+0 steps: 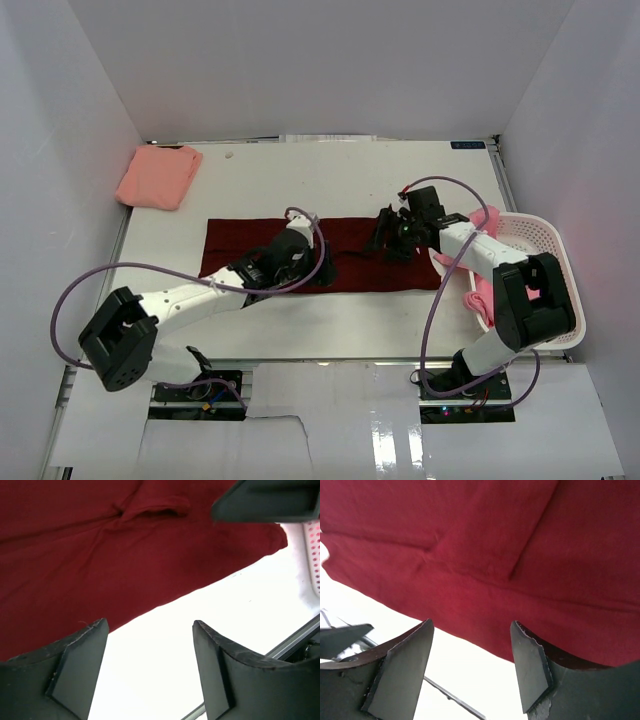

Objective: Fold and stack the t-shirts
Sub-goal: Fold the other side of the tshirt into a rectangle

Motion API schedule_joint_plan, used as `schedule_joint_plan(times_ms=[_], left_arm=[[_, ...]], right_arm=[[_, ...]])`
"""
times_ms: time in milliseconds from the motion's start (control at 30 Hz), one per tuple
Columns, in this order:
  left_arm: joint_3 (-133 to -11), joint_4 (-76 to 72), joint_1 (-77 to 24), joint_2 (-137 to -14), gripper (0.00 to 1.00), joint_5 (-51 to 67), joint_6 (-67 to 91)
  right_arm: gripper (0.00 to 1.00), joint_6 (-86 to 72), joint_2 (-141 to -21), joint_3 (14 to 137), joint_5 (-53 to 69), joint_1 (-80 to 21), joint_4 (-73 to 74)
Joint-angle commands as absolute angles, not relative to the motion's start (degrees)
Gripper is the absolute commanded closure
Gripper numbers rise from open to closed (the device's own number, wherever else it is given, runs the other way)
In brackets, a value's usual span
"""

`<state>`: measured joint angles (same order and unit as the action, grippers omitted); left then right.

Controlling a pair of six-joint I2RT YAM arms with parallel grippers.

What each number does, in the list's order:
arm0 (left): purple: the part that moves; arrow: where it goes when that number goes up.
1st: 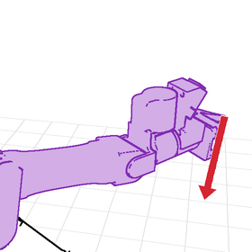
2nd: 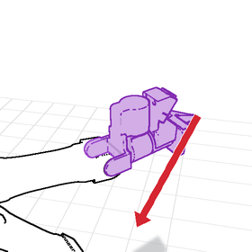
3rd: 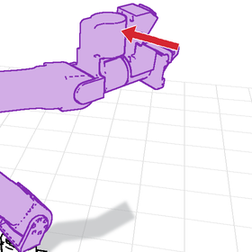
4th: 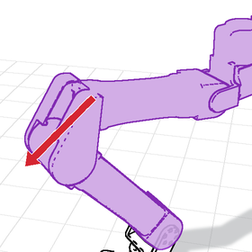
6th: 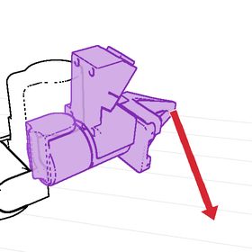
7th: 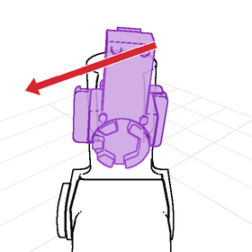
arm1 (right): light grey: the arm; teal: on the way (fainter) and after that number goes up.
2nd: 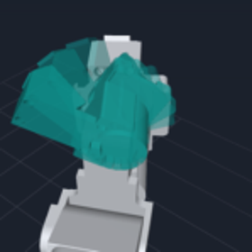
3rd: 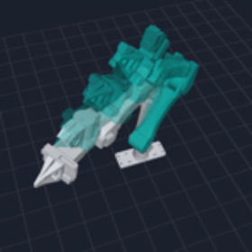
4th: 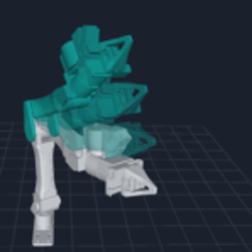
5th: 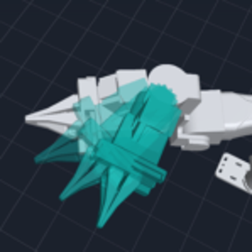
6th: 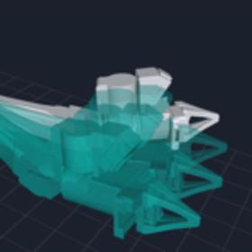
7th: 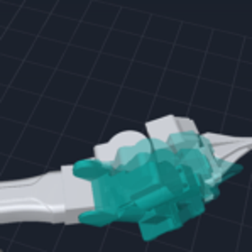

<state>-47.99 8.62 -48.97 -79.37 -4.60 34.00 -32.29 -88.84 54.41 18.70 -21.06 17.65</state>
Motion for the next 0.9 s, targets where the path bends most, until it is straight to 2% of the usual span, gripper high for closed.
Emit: schedule_joint_plan(times_ms=[0, 133, 167, 367, 500, 867], left_arm=[[-41.0, -6.0, -48.6, -71.6, 0.22, -6.2, 37.6], [-38.5, -8.3, -47.7, -73.4, 0.32, -5.3, 40.8], [-39.0, -8.6, -47.7, -75.7, 0.44, -4.9, 41.0], [-40.8, -11.0, -47.6, -82.6, 0.73, -1.1, 41.0], [-42.6, -11.9, -47.6, -86.5, 1.0, 2.9, 39.6], [-41.4, -13.4, -47.6, -90.8, 1.0, 4.8, 40.4]], right_arm=[[0.31, -37.6, -87.4, 53.2, 22.8, -18.8, 8.7], [0.32, -38.4, -90.3, 53.3, 25.0, -18.1, 6.5], [0.32, -38.8, -91.8, 53.3, 25.8, -18.1, 5.3], [0.32, -39.7, -97.5, 53.0, 26.9, -18.0, 2.1], [0.32, -39.3, -100.0, 53.1, 26.7, -18.0, 1.6], [0.3, -39.1, -101.7, 51.7, 25.1, -18.0, 0.6]])
